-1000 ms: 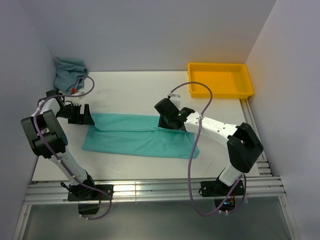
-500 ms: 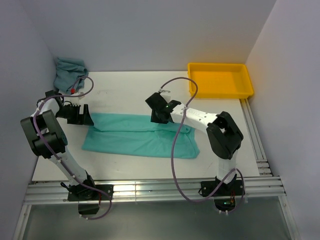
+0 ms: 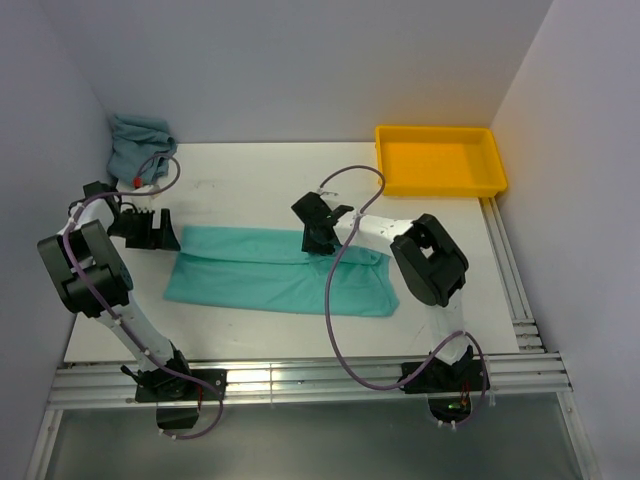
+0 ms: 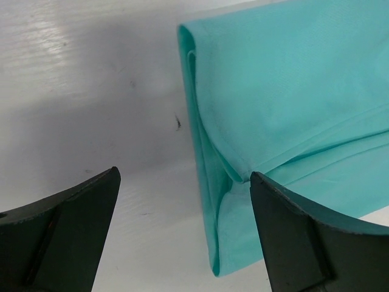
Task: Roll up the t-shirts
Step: Fold the tshirt
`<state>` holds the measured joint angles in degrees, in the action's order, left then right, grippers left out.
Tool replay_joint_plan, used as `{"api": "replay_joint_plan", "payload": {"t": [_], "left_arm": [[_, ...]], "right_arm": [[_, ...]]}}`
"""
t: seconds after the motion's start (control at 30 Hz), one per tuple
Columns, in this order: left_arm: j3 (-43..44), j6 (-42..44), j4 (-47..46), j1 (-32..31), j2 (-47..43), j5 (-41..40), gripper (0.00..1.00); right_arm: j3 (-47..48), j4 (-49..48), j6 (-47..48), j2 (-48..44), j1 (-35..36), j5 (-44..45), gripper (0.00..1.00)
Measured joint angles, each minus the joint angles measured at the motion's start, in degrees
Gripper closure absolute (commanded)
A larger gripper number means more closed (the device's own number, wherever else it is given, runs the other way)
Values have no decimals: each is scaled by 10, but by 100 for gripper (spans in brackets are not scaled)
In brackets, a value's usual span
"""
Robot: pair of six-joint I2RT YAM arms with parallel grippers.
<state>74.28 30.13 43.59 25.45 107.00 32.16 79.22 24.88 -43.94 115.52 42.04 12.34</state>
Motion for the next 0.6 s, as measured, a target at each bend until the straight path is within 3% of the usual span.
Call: {"api": "replay_joint_plan", "payload": {"t": [0.6], "left_arm": [[32,7,27,59,9,17,4]], "right_arm": [[-15,-44,-1,-3,-9,-14,55]]}}
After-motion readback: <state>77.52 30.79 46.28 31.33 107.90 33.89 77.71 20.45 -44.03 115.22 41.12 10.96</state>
